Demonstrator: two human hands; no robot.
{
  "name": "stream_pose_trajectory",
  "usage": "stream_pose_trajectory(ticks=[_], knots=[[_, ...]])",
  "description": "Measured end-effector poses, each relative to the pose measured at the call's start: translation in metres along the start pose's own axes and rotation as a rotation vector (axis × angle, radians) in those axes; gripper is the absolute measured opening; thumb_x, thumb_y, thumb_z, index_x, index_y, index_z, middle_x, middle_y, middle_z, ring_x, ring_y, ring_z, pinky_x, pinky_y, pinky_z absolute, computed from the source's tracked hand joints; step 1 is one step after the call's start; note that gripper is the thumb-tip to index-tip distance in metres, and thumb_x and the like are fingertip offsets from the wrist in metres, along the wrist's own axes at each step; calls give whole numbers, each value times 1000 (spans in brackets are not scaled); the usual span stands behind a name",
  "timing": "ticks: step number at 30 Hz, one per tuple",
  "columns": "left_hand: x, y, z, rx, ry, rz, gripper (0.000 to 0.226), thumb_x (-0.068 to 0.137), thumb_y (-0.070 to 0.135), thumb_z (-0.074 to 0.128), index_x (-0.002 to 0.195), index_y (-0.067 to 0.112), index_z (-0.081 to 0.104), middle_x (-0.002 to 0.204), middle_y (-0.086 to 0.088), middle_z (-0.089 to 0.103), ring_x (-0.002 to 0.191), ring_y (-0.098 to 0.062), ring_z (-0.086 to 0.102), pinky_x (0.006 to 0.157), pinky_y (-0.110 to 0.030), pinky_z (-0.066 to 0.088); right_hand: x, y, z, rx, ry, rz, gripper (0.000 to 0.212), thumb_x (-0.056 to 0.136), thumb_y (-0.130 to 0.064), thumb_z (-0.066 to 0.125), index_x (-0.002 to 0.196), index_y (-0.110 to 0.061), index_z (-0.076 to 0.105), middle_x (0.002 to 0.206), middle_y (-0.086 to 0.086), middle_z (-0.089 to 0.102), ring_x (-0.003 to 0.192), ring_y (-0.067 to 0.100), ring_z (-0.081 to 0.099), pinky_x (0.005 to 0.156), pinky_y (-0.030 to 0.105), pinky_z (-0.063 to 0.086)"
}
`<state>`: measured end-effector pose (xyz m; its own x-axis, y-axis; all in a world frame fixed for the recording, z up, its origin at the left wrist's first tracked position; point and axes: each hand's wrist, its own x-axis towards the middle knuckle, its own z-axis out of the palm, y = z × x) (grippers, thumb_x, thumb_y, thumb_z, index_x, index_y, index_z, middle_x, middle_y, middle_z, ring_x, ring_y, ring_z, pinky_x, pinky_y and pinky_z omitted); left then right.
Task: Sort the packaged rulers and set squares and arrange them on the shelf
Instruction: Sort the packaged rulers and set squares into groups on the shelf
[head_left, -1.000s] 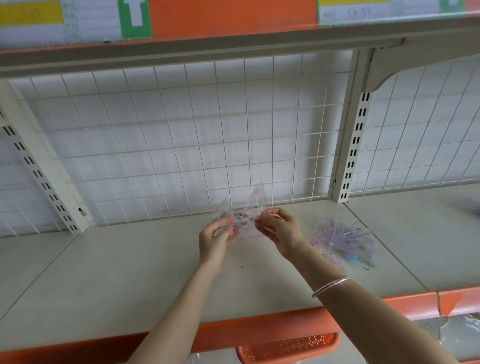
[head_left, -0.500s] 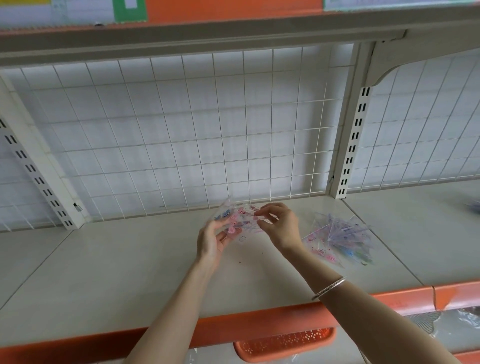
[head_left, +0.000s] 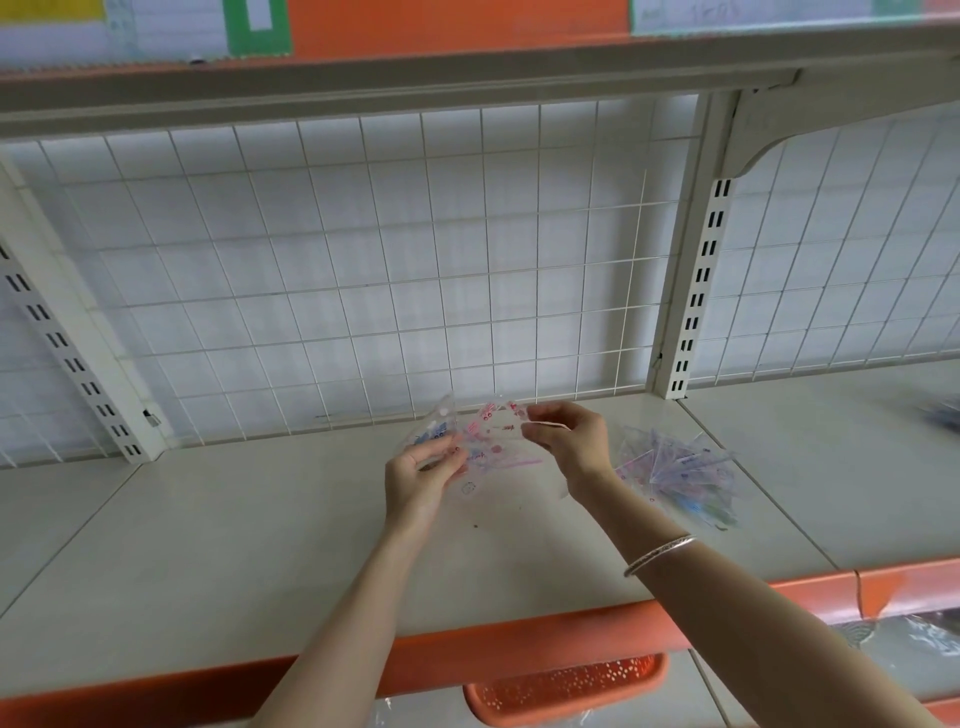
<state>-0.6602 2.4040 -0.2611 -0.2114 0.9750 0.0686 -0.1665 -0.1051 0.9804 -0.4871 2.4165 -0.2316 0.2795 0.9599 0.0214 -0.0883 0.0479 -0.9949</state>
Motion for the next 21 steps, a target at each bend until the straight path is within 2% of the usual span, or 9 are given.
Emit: stream_pose_trajectory(ticks=[3,6,10,12,14,18,21], knots=[[3,-2,-4,124,63,85,25,82,-5,68,103,9,71,93,3,70,68,-13,71,74,-22,57,4,-6,-5,109,15,53,29,72,20,65,74,-9,66,75,8,65,70,18,61,79,28,56],[8,-6,-7,194,148,135,27,84,-3,66,106,12,71,106,-3,68,69,-12,70,73,-23,57,7,-9,-11,91,13,77,32,72,23,60,75,-8,66,76,9,64,71,19,60,83,30,55],[11,-7,-12,201,205,162,35,84,-2,65,115,15,68,116,-4,65,73,-14,71,76,-25,56,3,-5,-17,-112,-63,155,31,71,23,59,81,-5,69,84,13,67,79,23,62,86,31,53],[11,-5,-12,187,227,167,35,84,-3,64,115,13,68,111,-2,65,67,-6,70,71,-19,56,-2,-1,-19,-219,-105,172,33,70,22,61,79,-9,70,81,11,68,79,22,63,88,33,54],[9,-3,-11,164,245,175,34,84,-4,64,115,10,67,107,-1,65,63,0,68,70,-19,57,-9,1,-20,-324,-127,167,33,68,19,66,77,-13,71,77,6,69,78,21,64,86,34,55],[9,-2,-12,136,258,170,35,84,-4,64,115,11,67,105,-1,66,62,-1,68,67,-17,56,-25,0,-20,-511,-177,90,27,71,9,73,93,-7,74,86,4,70,79,14,64,76,23,50],[9,-2,-12,133,258,164,35,84,-4,64,116,10,67,106,-2,65,61,-2,68,66,-17,56,-32,1,-21,-642,-230,35,24,74,0,75,97,-7,73,84,1,67,76,11,62,68,15,45]])
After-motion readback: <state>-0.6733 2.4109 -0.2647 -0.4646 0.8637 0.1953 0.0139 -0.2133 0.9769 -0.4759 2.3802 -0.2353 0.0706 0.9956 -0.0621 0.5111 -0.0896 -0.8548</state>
